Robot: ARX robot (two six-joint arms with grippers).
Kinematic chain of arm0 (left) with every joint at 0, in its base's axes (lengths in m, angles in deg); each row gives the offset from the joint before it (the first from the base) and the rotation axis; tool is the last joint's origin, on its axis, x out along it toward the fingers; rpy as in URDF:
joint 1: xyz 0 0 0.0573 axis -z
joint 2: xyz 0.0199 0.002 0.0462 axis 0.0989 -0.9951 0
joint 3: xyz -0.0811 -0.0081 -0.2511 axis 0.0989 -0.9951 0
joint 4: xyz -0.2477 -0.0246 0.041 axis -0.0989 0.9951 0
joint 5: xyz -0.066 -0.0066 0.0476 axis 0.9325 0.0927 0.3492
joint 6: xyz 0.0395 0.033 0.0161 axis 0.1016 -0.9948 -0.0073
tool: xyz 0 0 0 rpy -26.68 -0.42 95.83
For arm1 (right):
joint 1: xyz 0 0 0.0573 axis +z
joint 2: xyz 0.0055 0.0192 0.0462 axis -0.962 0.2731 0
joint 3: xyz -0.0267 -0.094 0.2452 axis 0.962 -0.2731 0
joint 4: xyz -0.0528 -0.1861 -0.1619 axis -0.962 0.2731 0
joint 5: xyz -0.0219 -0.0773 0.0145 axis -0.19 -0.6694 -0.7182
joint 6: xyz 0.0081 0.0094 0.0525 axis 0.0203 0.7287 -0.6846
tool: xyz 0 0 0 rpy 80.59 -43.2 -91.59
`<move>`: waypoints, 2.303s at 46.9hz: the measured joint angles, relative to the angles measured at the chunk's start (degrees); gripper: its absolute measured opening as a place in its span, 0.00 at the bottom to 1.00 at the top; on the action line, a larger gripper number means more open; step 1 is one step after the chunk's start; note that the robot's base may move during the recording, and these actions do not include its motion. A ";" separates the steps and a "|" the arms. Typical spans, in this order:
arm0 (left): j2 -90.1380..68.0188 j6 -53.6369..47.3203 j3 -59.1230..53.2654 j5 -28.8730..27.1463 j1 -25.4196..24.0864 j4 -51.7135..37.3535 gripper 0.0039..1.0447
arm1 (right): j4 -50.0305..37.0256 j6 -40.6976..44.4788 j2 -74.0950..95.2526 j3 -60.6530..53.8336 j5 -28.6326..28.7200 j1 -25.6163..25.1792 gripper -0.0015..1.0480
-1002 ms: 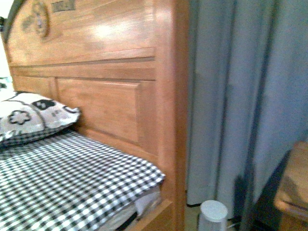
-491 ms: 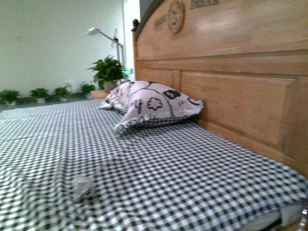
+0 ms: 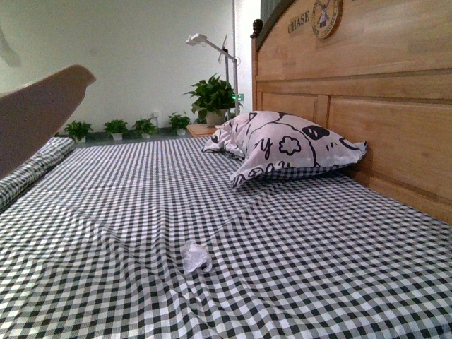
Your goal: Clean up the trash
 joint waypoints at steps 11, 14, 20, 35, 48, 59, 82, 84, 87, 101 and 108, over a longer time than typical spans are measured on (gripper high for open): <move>-24.81 -25.00 8.92 16.61 -12.92 1.77 0.25 | 0.00 -0.02 -0.04 0.00 0.07 0.00 0.19; -28.63 -31.08 10.21 17.77 -12.83 3.67 0.25 | 0.00 0.00 -0.04 0.00 0.07 0.00 0.19; -34.88 -41.03 11.82 17.88 -11.45 5.62 0.25 | 0.00 -0.02 -0.04 0.00 0.07 0.00 0.19; -49.35 -50.14 17.16 14.91 -4.79 0.74 0.25 | 0.00 0.00 -0.04 0.00 0.07 0.00 0.19; -55.89 -51.08 19.98 13.84 -1.03 -0.59 0.25 | 0.00 0.00 -0.04 0.00 0.07 0.00 0.19; -60.63 -51.19 21.40 13.27 0.44 -1.77 0.25 | 0.00 -0.02 -0.04 0.00 0.07 0.00 0.19; -62.40 -52.04 22.82 11.87 1.18 2.73 0.25 | 3.41 -0.02 0.79 1.14 2.86 -0.57 0.19; -62.40 -52.04 22.82 11.87 1.18 2.73 0.25 | 8.31 0.37 2.43 3.08 6.64 -1.29 0.19; -62.40 -52.06 22.82 11.82 1.18 2.73 0.25 | 12.55 1.22 5.88 5.84 11.37 -1.86 0.19; -62.40 -52.24 22.84 11.85 1.25 2.73 0.25 | 0.02 5.51 40.17 21.20 21.53 -0.42 0.19; -62.40 -52.24 22.86 11.87 1.25 2.73 0.25 | -0.96 8.17 56.54 31.80 21.44 2.95 0.19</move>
